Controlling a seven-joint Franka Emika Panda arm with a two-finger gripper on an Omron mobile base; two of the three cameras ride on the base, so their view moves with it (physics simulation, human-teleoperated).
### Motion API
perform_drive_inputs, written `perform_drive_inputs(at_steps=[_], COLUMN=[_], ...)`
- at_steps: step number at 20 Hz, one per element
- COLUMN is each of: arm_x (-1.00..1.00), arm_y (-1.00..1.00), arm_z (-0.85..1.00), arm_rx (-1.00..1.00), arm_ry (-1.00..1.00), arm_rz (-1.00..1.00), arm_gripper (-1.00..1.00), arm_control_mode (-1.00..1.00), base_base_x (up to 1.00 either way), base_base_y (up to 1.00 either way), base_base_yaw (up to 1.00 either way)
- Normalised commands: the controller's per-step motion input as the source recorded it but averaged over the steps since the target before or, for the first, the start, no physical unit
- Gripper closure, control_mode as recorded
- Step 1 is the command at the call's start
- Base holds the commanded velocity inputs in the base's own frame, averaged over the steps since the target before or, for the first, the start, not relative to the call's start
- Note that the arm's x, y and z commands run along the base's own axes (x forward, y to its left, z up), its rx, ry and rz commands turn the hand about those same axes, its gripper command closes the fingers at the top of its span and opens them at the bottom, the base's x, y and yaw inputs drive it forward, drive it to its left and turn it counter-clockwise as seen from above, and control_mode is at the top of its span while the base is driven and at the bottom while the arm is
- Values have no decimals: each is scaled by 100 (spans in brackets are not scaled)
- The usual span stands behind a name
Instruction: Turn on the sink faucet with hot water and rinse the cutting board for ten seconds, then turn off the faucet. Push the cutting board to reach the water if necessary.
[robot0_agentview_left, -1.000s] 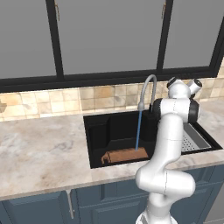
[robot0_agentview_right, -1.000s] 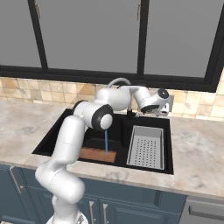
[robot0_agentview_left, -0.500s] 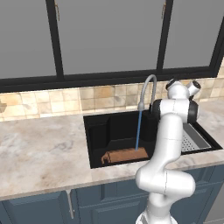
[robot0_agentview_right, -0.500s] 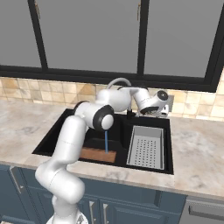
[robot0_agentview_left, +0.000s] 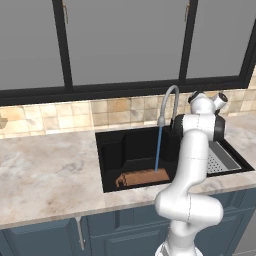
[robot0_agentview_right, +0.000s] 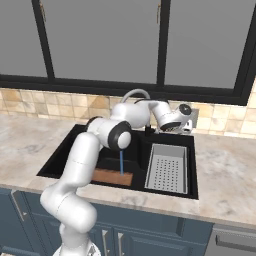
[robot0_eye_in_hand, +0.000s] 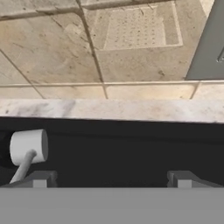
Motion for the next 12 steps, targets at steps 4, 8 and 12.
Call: perform_drive_inputs(at_steps=[4,8,12], arm_x=[10,4,0], arm_y=[0,0,0], arm_z=[-4,-7,-12], arm_rx=[0,0,0], arm_ry=[0,0,0], arm_rz=[0,0,0], arm_gripper=[-100,-100,-100], arm_control_mode=[-100,-100,-100], base_base_x=[0,0,0], base_base_y=[0,0,0], base_base_yaw=[0,0,0])
